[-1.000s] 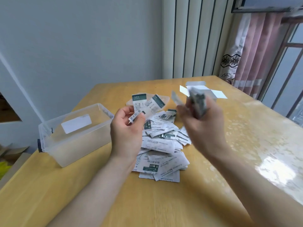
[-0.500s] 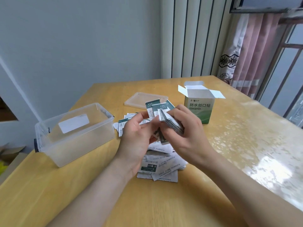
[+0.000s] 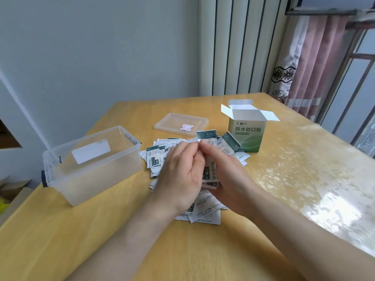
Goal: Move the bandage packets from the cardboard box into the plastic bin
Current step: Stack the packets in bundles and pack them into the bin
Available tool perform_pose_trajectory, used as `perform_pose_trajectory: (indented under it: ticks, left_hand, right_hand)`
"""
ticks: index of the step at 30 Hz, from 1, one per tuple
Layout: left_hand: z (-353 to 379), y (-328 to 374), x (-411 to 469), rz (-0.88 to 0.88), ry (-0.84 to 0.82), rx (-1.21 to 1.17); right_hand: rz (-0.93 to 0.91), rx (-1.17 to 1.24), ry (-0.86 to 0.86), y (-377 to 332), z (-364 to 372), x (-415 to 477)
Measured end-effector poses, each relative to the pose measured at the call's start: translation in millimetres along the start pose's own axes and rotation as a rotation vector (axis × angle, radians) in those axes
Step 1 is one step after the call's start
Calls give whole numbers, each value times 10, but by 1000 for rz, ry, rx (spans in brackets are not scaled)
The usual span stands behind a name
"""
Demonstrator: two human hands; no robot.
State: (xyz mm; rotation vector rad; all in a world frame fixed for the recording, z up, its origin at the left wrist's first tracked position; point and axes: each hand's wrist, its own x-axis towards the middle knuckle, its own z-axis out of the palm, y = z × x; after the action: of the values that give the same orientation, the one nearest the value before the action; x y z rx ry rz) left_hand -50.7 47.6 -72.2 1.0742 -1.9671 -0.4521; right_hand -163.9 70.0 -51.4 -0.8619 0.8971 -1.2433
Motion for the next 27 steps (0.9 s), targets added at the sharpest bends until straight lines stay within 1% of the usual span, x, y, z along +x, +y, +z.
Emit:
perform_pose_trajectory:
  ticks: [2, 3, 4, 5, 6, 8, 10, 11, 13, 14, 16, 18, 21, 23, 25, 26, 27]
  left_hand:
    - [-32, 26, -16, 91, 47, 357]
    - [-66, 53, -12, 107, 84, 441]
    - [-113, 68, -7, 110, 110, 449]
    - [-155, 66, 1, 119, 100, 408]
    - [-194, 61, 2, 154, 44, 359]
    - [-210, 85, -24, 250, -130, 334]
    - [-154, 132, -56, 297, -245, 363]
    - [-118, 139, -62, 298, -258, 373]
    - [-86, 106, -57, 275, -211, 351]
    - [-91, 80, -47, 252, -180, 313]
    - [-107, 49, -32, 190, -134, 175]
    - [-94, 38, -41, 178, -131, 72]
    - [-69, 54, -67, 237, -142, 103]
    - [-80, 73, -71, 259, -145, 135]
    - [-144, 112, -52, 200, -190, 73]
    - [-204, 120, -29, 130, -227, 21]
    - [-287, 109, 5, 55, -263, -13]
  right_hand:
    - [-10, 42, -14, -38, -2, 5]
    - [-15, 50, -8, -60, -22, 14]
    - [-14, 49, -5, -86, -42, 25]
    - [-18, 26, -19, -102, -75, 41]
    - [-15, -10, -36, -109, -103, 54]
    - [9, -111, -64, -95, -128, 51]
    - [29, -239, -93, -64, -106, 21]
    - [27, -295, -103, -57, -94, 8]
    - [18, -344, -95, -73, -86, -6]
    - [19, -321, -90, -87, -93, -2]
    - [29, -197, -111, -116, -107, 18]
    - [41, -115, -137, -116, -124, 38]
    - [49, -164, -173, -87, -161, 48]
    - [33, -224, -191, -92, -158, 46]
    - [-17, -343, -178, -116, -174, 65]
    - [-91, -499, -156, -128, -199, 77]
    - [-190, -711, -131, -151, -249, 97]
